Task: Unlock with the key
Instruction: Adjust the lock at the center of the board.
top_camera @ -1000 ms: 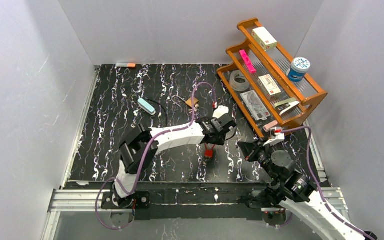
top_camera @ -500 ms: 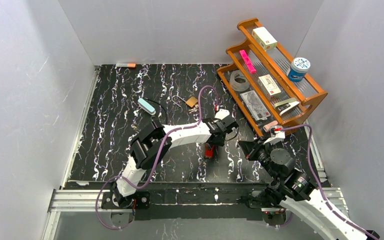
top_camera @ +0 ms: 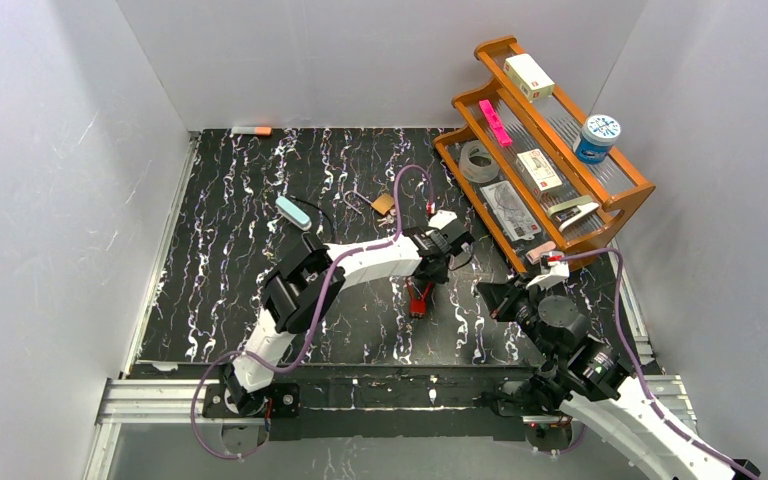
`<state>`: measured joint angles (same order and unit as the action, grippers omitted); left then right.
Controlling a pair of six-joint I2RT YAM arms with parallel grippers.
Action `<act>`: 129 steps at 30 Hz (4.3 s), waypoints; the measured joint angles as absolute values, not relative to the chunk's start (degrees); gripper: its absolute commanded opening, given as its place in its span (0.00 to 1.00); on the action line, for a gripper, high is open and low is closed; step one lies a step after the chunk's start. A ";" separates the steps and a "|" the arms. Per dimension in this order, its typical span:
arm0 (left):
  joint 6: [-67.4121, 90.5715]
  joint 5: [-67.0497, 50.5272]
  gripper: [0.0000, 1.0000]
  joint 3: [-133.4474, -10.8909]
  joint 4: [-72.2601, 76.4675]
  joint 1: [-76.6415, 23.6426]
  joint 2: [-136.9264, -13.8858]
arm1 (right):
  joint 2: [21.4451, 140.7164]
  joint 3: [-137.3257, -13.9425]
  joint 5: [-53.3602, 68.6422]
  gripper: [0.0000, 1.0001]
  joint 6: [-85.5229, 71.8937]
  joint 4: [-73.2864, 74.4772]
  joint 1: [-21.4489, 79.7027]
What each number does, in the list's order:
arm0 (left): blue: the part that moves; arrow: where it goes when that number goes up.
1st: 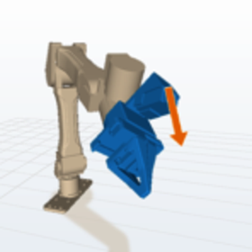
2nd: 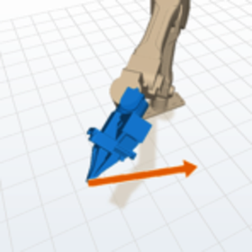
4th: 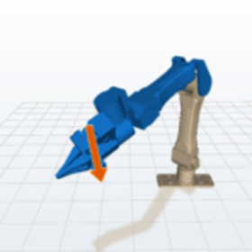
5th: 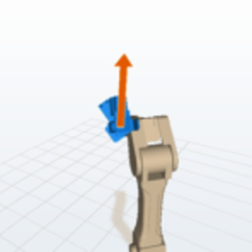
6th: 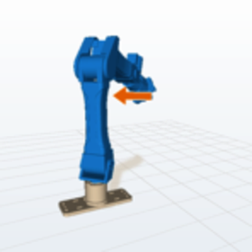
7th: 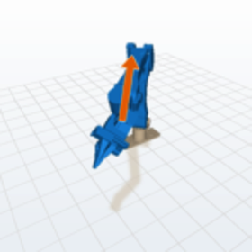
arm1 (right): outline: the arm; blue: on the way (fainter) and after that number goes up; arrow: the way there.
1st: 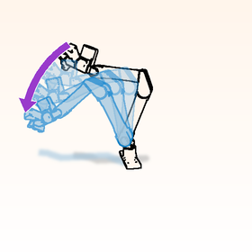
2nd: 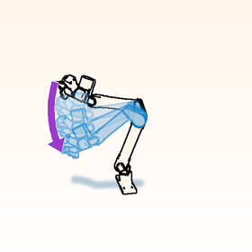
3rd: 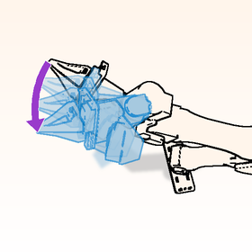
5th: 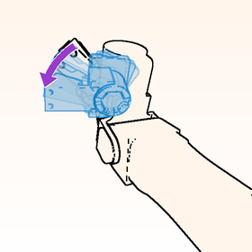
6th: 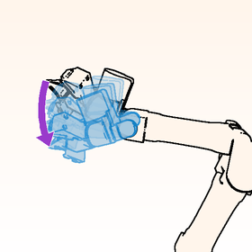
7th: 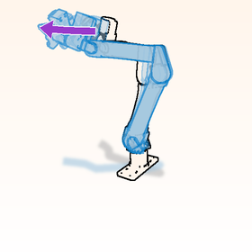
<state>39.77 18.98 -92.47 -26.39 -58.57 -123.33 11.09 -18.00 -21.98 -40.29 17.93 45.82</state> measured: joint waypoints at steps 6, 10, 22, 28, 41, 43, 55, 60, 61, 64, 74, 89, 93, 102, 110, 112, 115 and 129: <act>39.07 17.26 0.53 -89.82 -27.70 -58.74 -120.75 | 11.66 -18.02 -21.96 0.01 -40.34 17.96 45.82; 38.70 16.84 0.55 -85.89 -30.06 -59.20 -116.42 | 12.38 -18.02 -21.91 0.01 -40.34 17.89 45.82; 39.81 17.72 0.56 -80.25 -34.41 -63.37 -111.33 | 14.74 -18.02 -21.19 0.01 -40.75 17.76 45.82; 39.81 17.54 0.49 -80.25 -33.69 -63.51 -112.53 | 15.11 -18.02 -20.86 0.01 -41.19 17.54 45.82; 38.74 18.26 0.00 -79.26 -30.96 -63.61 -113.27 | 20.38 -19.73 -20.88 0.01 -42.11 16.53 45.82; 38.50 19.05 0.00 -77.41 -29.32 -63.66 -112.03 | 23.51 -20.47 -20.91 0.01 -42.50 16.47 45.82; 34.17 22.59 0.00 -51.40 -8.71 -63.51 -84.03 | 44.23 -23.44 -18.85 0.01 -41.17 6.94 44.47; 29.06 18.59 0.00 -40.40 6.28 -63.51 -71.64 | 50.61 -25.15 -14.66 0.01 -38.89 -1.63 41.23; 27.53 16.91 0.00 -38.11 9.61 -63.51 -69.58 | 51.81 -25.30 -13.32 0.01 -38.48 -3.49 40.21; 24.69 13.37 0.00 -35.18 14.92 -63.51 -67.61 | 54.19 -25.43 -10.35 0.01 -37.08 -7.92 38.54; 14.63 2.00 0.06 -33.69 26.37 -63.51 -71.88 | 64.20 -28.82 -0.99 0.01 -31.33 -18.63 38.22; 8.05 1.87 0.31 -33.93 31.81 -63.59 -85.36 | 67.40 -23.42 5.89 0.01 -25.67 -28.38 38.20; 7.09 2.26 0.35 -34.44 32.58 -63.61 -88.88 | 69.76 -20.71 6.50 0.01 -26.79 -31.14 37.98; 7.09 4.32 0.61 -34.65 36.16 -63.57 -91.42 | 71.57 -19.70 7.53 0.01 -27.88 -34.98 37.95; 8.38 6.81 0.69 -34.89 37.69 -63.66 -92.64 | 74.11 -19.79 7.44 0.01 -28.42 -36.05 38.89; 9.06 8.34 0.71 -34.89 37.76 -64.07 -92.64 | 74.11 -20.25 6.70 0.01 -28.80 -35.64 39.53; 9.76 11.66 0.72 -34.89 37.85 -65.56 -92.62 | 74.08 -21.93 5.19 0.01 -30.02 -33.89 40.32; 16.45 35.92 0.37 -36.62 38.54 -75.68 -94.54 | 73.32 -25.08 0.10 0.01 -34.37 -27.92 42.28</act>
